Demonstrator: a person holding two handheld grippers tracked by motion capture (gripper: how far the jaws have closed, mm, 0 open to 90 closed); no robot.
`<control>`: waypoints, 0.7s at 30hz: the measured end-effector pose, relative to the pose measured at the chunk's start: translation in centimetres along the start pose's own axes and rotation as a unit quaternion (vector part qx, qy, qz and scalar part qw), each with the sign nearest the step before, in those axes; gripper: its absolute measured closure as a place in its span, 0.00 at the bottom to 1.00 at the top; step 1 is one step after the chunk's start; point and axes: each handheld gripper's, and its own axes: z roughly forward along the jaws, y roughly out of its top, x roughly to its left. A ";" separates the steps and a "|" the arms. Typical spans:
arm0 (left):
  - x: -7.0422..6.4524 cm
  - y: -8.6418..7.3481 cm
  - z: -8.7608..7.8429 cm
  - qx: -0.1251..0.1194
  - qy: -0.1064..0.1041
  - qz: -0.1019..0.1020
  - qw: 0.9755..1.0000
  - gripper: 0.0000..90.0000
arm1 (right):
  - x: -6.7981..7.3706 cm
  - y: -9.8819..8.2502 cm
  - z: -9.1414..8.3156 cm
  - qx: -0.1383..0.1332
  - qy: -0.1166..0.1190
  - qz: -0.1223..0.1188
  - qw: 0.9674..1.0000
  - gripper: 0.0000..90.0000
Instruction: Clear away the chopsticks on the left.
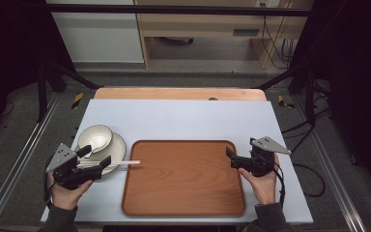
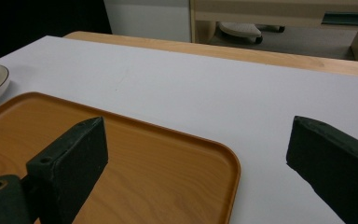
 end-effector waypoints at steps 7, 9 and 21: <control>0.1 -0.3 -0.9 0.008 -0.013 0.017 1.000 0.15 | 0.1 -0.4 0.0 0.010 -0.001 0.002 1.000 0.07; 0.1 -0.5 -1.1 0.010 -0.019 0.027 0.999 0.15 | 0.2 -0.4 0.0 0.014 -0.002 0.004 1.000 0.07; 1.0 -2.3 -2.8 0.038 -0.026 0.039 0.998 0.15 | 0.6 -0.4 0.1 0.017 0.001 0.003 1.000 0.07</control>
